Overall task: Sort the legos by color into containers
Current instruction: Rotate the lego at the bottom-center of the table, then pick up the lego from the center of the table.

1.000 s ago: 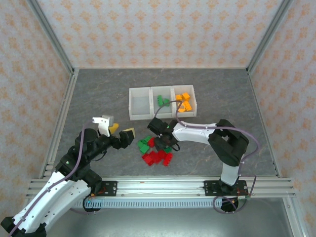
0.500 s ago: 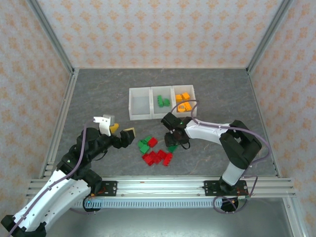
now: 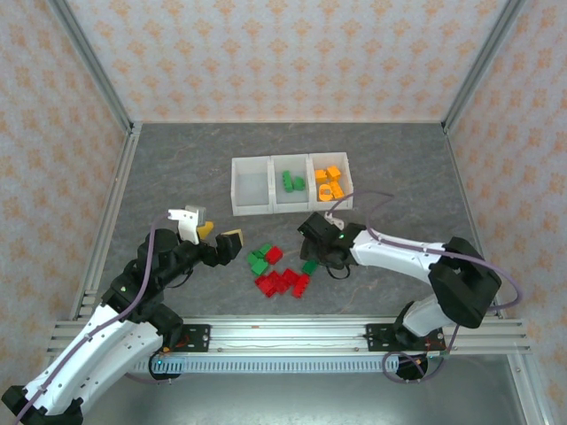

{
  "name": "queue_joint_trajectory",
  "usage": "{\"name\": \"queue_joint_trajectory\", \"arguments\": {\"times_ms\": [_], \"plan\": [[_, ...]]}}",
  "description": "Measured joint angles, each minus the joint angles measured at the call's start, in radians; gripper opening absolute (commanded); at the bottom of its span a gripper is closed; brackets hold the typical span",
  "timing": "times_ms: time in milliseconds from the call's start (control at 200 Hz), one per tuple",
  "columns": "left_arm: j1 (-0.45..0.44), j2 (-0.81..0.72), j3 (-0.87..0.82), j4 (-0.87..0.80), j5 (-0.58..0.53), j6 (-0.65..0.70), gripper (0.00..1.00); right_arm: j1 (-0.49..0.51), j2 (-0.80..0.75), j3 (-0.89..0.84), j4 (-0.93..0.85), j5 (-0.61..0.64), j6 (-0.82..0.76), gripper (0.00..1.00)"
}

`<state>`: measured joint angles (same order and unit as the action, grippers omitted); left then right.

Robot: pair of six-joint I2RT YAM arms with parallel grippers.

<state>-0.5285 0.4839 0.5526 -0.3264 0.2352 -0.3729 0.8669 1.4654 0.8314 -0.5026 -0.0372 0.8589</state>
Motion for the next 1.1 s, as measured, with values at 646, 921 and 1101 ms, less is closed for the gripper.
{"name": "queue_joint_trajectory", "arguments": {"times_ms": [646,921,1101], "plan": [[0.0,-0.037,0.0,0.001,0.019,0.0,0.99,0.104,0.227,0.123,-0.093,0.109,0.135,0.33],[0.0,-0.037,0.0,0.001,0.019,0.0,0.99,0.108,0.294,0.278,-0.114,0.177,0.044,0.2],[0.0,-0.037,0.0,0.0,0.019,0.0,0.99,0.084,0.294,0.457,-0.135,0.222,-0.098,0.2]]}}
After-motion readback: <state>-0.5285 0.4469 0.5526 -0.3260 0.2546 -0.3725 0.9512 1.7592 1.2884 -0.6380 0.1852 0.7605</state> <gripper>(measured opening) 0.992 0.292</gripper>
